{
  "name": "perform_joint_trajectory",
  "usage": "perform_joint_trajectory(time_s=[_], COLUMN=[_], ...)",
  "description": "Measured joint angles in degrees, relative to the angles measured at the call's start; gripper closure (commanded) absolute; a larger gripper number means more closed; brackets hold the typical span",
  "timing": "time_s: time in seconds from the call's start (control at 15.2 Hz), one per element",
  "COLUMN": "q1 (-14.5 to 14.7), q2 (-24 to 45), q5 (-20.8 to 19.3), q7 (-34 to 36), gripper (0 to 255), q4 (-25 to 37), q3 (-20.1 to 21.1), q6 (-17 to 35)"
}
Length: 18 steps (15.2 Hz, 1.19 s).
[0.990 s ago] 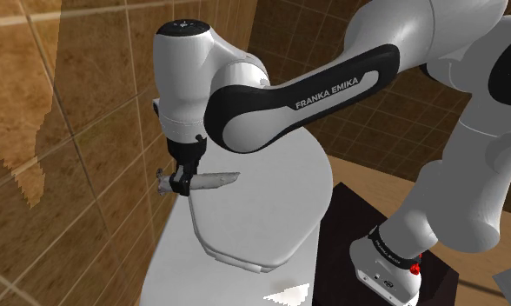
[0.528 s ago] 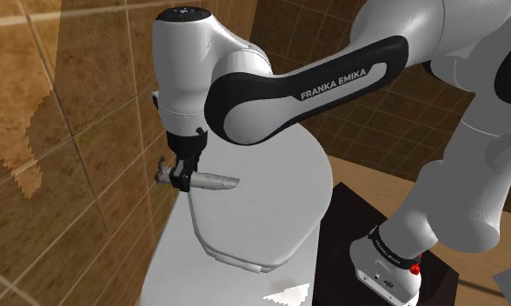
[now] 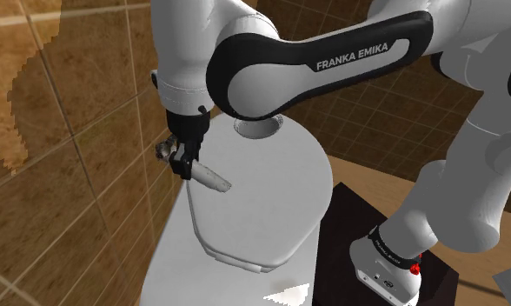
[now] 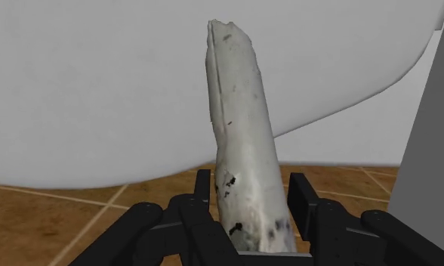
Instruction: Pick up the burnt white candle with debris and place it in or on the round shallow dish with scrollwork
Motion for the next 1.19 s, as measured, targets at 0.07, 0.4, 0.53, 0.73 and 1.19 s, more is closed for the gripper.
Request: perform_joint_trajectory(time_s=[0.07,0.4,0.53,0.73,1.19], q1=[0.01,-0.14,-0.05,-0.07,-0.38], q2=[0.0,-1.09,-1.42,-2.03,-2.92], q5=[0.05,0.75,0.96,1.34,1.89], q7=[-0.14,-0.9,-0.95,-1.32,-2.41], gripper=[255,255,255,255,255], q4=[0.74,3.25,4.22,6.06,9.54], q3=[0.01,0.17,0.3,0.4,0.37], q6=[-0.72,-4.14,-5.43,-7.76,-11.98])
